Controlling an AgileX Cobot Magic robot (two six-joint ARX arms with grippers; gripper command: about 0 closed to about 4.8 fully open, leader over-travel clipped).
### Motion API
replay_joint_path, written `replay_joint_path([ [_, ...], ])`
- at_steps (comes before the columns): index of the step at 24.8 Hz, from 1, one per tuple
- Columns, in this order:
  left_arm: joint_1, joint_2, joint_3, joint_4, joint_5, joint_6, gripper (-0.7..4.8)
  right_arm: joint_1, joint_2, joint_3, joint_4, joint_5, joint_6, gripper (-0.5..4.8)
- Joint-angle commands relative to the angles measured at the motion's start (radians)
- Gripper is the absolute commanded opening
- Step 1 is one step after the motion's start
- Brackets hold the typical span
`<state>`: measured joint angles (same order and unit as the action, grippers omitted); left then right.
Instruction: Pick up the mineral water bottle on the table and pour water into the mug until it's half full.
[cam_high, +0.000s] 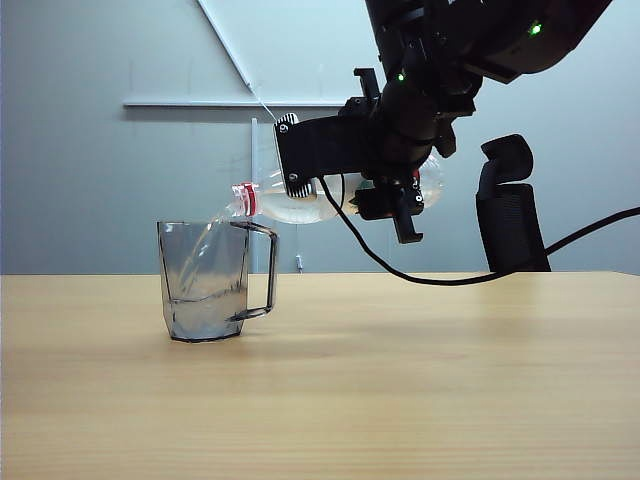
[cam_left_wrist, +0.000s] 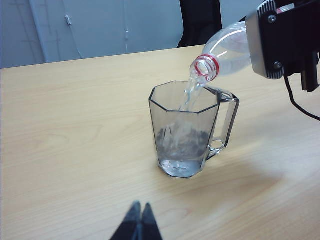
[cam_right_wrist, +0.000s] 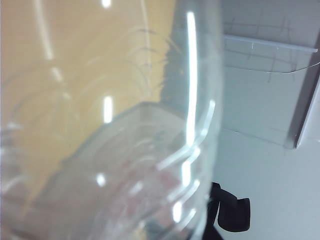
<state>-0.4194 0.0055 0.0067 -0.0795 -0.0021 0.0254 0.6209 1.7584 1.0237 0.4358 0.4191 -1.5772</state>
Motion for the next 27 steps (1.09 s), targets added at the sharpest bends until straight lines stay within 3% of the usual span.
replay_joint_path([
  [1, 0.000, 0.000, 0.002, 0.006, 0.003, -0.003, -0.02, 0.002, -0.010, 0.010, 0.048, 0.006, -0.002, 2.46],
  [16, 0.000, 0.000, 0.002, 0.006, 0.003, -0.003, -0.02, 0.002, -0.010, 0.010, 0.048, 0.006, 0.000, 2.46],
  [27, 0.000, 0.000, 0.002, 0.006, 0.003, -0.003, -0.02, 0.002, -0.010, 0.009, -0.028, -0.014, 0.178, 2.46],
])
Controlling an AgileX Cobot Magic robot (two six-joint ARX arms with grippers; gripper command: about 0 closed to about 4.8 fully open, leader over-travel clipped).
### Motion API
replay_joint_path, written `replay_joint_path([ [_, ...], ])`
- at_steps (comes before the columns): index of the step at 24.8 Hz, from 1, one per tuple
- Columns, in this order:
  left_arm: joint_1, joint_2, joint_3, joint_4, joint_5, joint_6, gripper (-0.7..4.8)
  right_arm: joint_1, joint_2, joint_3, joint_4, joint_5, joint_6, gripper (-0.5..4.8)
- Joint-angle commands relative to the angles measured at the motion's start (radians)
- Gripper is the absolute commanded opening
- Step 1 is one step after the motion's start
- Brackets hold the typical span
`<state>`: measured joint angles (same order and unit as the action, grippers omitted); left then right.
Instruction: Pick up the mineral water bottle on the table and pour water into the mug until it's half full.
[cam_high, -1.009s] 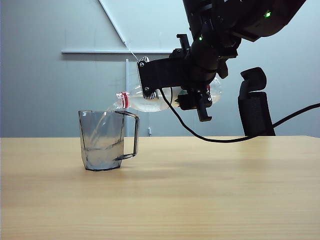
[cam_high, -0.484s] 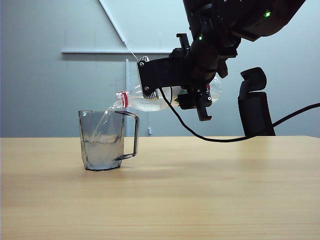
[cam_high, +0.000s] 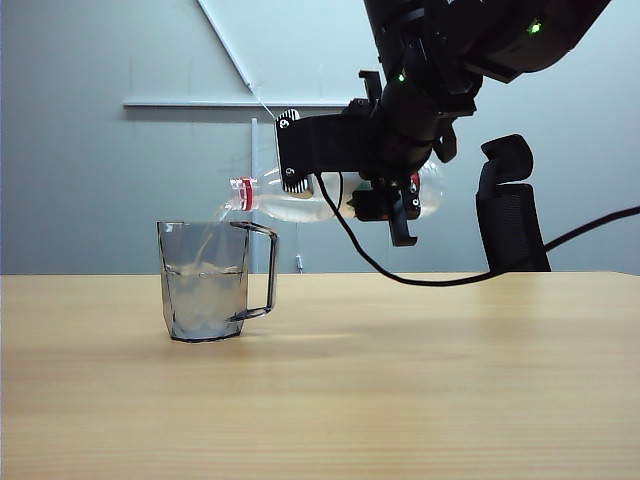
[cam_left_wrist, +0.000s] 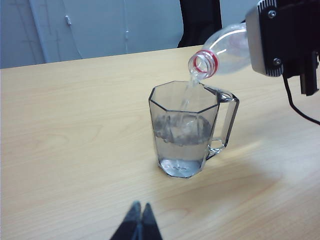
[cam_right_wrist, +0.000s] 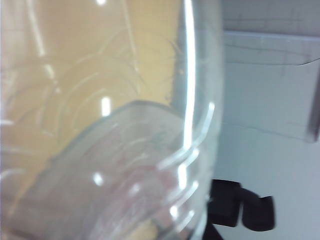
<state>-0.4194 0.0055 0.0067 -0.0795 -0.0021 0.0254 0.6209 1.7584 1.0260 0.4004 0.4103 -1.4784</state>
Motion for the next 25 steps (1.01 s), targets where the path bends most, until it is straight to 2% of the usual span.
replay_joint_path([
  [1, 0.000, 0.000, 0.002, 0.006, 0.003, -0.003, -0.02, 0.003, -0.010, 0.007, 0.003, -0.005, 0.105, 2.46],
  [4, 0.000, 0.000, 0.002, 0.006, 0.003, -0.003, -0.02, 0.004, -0.010, 0.007, -0.016, -0.005, 0.251, 2.46],
  [12, 0.000, 0.000, 0.002, 0.006, 0.003, -0.003, -0.02, 0.030, -0.010, 0.007, -0.016, -0.005, 0.469, 2.42],
  [14, 0.000, 0.000, 0.002, 0.006, 0.003, -0.003, -0.02, 0.039, -0.010, 0.007, -0.016, -0.009, 0.567, 2.42],
  [16, 0.000, 0.000, 0.002, 0.006, 0.003, -0.003, -0.02, 0.039, -0.011, 0.007, -0.017, -0.022, 0.787, 2.42],
  [17, 0.000, 0.000, 0.002, 0.006, 0.003, -0.003, -0.02, 0.039, -0.012, 0.007, -0.022, -0.026, 0.850, 2.42],
  [21, 0.000, 0.000, 0.002, 0.006, 0.003, -0.003, -0.02, 0.037, -0.013, 0.007, -0.044, -0.039, 1.059, 2.42],
  [25, 0.000, 0.000, 0.002, 0.006, 0.003, -0.003, -0.02, 0.029, -0.013, 0.006, -0.074, -0.129, 1.233, 2.42],
])
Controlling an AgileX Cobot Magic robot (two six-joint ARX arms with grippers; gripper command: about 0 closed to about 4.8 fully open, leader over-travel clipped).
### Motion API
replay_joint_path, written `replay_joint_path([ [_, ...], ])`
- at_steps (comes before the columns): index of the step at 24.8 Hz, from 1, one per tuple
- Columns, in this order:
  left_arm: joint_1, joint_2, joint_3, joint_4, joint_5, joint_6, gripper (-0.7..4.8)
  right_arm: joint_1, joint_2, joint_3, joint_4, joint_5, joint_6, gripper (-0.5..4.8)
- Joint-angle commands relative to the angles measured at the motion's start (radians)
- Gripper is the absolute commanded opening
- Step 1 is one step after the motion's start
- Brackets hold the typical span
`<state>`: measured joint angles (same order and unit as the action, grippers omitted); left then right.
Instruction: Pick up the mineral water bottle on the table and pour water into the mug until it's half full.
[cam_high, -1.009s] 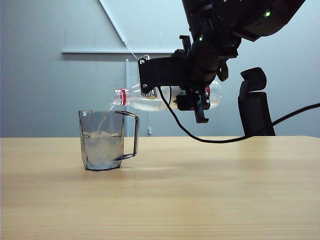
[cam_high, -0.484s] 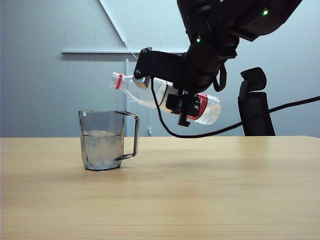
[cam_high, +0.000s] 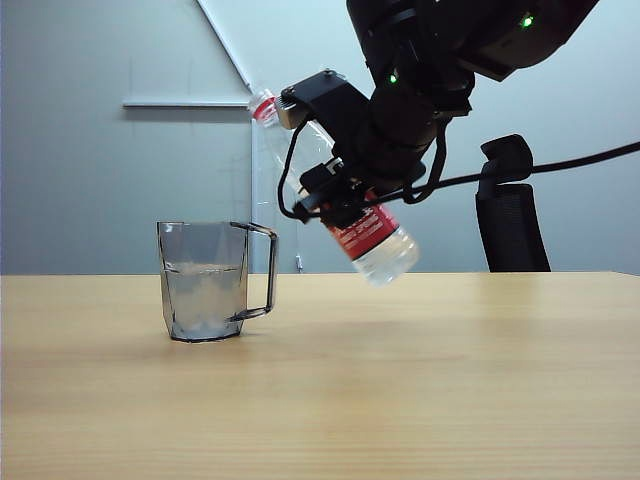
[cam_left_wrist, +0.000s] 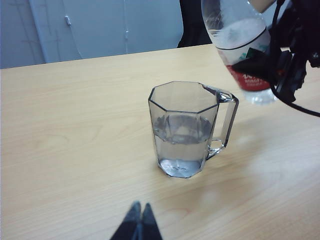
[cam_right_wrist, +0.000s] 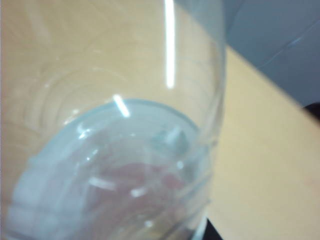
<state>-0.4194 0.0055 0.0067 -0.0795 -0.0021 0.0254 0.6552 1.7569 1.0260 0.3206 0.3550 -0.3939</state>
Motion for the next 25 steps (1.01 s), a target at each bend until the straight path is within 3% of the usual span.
replay_joint_path([
  [1, 0.000, 0.000, 0.002, 0.006, 0.003, -0.003, -0.02, -0.012, -0.011, 0.006, 0.001, -0.101, 0.195, 2.42],
  [5, 0.000, 0.000, 0.002, 0.006, 0.003, -0.003, -0.02, -0.055, -0.013, 0.005, -0.014, -0.179, 0.311, 2.42],
  [13, 0.000, 0.000, 0.002, 0.006, 0.003, -0.003, -0.02, -0.121, -0.084, -0.087, 0.051, -0.237, 0.424, 2.42],
  [15, 0.000, 0.000, 0.002, 0.006, 0.003, -0.003, -0.02, -0.142, -0.113, -0.146, 0.115, -0.262, 0.455, 2.42],
  [21, 0.000, 0.000, 0.002, 0.006, 0.003, -0.003, -0.02, -0.164, -0.164, -0.412, 0.546, -0.244, 0.481, 2.41],
  [25, 0.000, 0.000, 0.002, 0.006, 0.003, -0.003, -0.02, -0.163, -0.144, -0.472, 0.688, -0.219, 0.481, 2.42],
])
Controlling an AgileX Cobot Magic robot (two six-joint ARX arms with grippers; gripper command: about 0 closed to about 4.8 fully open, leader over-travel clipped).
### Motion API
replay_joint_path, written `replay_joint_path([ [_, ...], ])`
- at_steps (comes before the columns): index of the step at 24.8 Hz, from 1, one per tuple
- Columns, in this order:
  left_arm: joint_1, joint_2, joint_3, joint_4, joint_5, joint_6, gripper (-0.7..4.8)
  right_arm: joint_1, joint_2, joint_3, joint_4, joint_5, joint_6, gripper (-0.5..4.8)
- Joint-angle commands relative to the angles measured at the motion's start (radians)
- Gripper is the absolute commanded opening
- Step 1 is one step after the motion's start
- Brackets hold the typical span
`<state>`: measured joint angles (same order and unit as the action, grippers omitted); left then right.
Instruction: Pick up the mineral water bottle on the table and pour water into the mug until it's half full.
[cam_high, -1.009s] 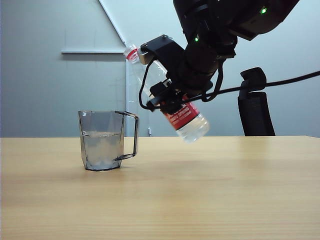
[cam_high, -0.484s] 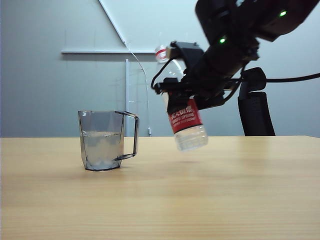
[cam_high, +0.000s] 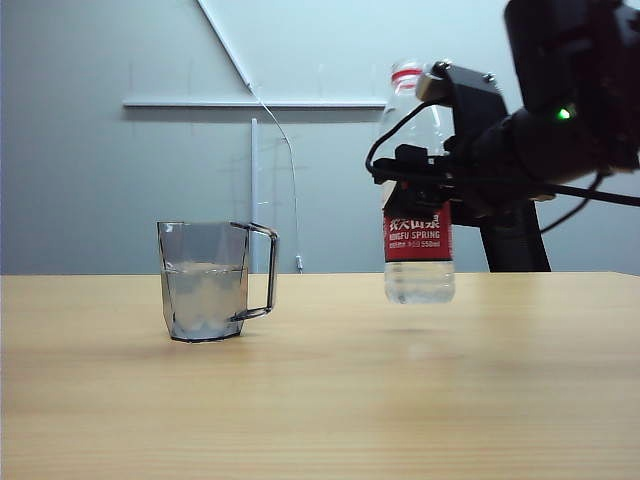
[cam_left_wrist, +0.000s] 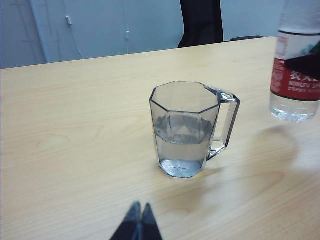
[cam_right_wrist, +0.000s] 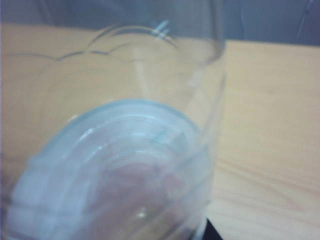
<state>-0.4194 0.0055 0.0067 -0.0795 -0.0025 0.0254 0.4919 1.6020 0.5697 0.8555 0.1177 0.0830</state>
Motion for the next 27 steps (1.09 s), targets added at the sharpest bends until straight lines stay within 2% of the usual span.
replay_joint_path([
  [1, 0.000, 0.000, 0.002, 0.006, 0.003, -0.003, -0.02, -0.001, 0.022, -0.023, 0.179, 0.019, 0.008, 2.42],
  [8, 0.000, 0.000, 0.002, 0.006, 0.003, -0.003, -0.02, -0.002, 0.143, -0.024, 0.301, 0.019, 0.056, 2.42],
  [17, 0.000, 0.000, 0.002, 0.006, 0.003, -0.003, -0.02, -0.002, 0.153, -0.024, 0.278, 0.017, 0.056, 2.44],
  [20, 0.000, 0.000, 0.002, 0.006, 0.003, -0.003, -0.02, -0.002, 0.153, -0.025, 0.246, 0.014, 0.055, 2.73],
  [25, 0.000, 0.000, 0.002, 0.006, 0.003, -0.003, -0.02, -0.002, 0.153, -0.036, 0.242, 0.014, 0.055, 2.79],
  [27, 0.000, 0.000, 0.002, 0.006, 0.003, -0.003, -0.02, -0.002, 0.153, -0.037, 0.239, 0.014, 0.055, 3.35],
])
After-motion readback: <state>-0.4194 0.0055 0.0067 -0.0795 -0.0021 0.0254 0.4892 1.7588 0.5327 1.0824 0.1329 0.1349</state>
